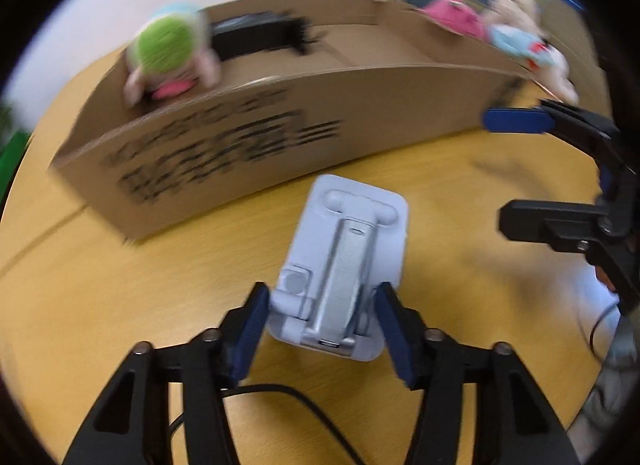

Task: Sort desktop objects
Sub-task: 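Move both grippers toward the white phone stand on the table, then grasp the white phone stand with both grippers and lift it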

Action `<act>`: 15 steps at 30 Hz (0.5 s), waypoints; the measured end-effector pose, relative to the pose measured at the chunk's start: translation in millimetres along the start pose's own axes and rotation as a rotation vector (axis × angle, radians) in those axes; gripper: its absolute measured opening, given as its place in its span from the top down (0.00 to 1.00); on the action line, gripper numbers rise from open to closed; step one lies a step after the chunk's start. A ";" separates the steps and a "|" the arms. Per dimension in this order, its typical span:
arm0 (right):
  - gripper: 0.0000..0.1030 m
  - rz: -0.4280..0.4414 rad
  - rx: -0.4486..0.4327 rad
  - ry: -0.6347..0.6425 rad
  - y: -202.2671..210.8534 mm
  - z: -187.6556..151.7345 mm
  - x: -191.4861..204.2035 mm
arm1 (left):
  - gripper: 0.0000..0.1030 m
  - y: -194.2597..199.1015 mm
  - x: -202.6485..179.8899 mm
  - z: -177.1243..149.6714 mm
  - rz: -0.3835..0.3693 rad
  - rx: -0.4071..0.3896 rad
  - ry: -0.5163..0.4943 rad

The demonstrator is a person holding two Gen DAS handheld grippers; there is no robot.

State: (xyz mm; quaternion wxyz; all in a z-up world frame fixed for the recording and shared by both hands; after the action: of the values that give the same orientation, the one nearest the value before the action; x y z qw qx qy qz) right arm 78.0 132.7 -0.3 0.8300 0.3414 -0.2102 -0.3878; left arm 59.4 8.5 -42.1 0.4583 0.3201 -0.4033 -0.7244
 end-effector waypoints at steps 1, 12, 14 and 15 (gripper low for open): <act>0.00 0.007 0.007 -0.009 2.2 -4.9 -2.9 | 0.53 -1.7 -7.0 0.3 -0.024 0.013 -0.043; 0.01 0.033 0.089 -0.062 20.8 -53.6 -20.5 | 0.53 -16.0 -66.5 18.1 -0.176 0.031 -0.439; 0.05 0.030 0.088 -0.068 19.8 -56.9 -20.6 | 0.54 -14.1 -67.8 20.0 -0.131 0.022 -0.448; 0.10 0.027 0.084 -0.072 19.5 -57.2 -21.4 | 0.54 -10.4 -66.1 20.3 -0.120 0.013 -0.435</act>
State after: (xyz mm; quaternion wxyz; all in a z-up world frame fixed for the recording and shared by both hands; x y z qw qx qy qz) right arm 109.8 181.7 -26.7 0.8119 0.3589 -0.2608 -0.3794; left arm 63.0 78.0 -35.5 0.3144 0.1830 -0.4775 -0.7998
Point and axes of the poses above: each gripper's, at about its wrist camera, not at the fingertips, and y roughly against the way its jaws point, x to its left, z to its top, the point moved 1 cm from there along -y, roughly the way its jaws point, and after that the axes turned 7 degrees about y, right-handed, at the moved point
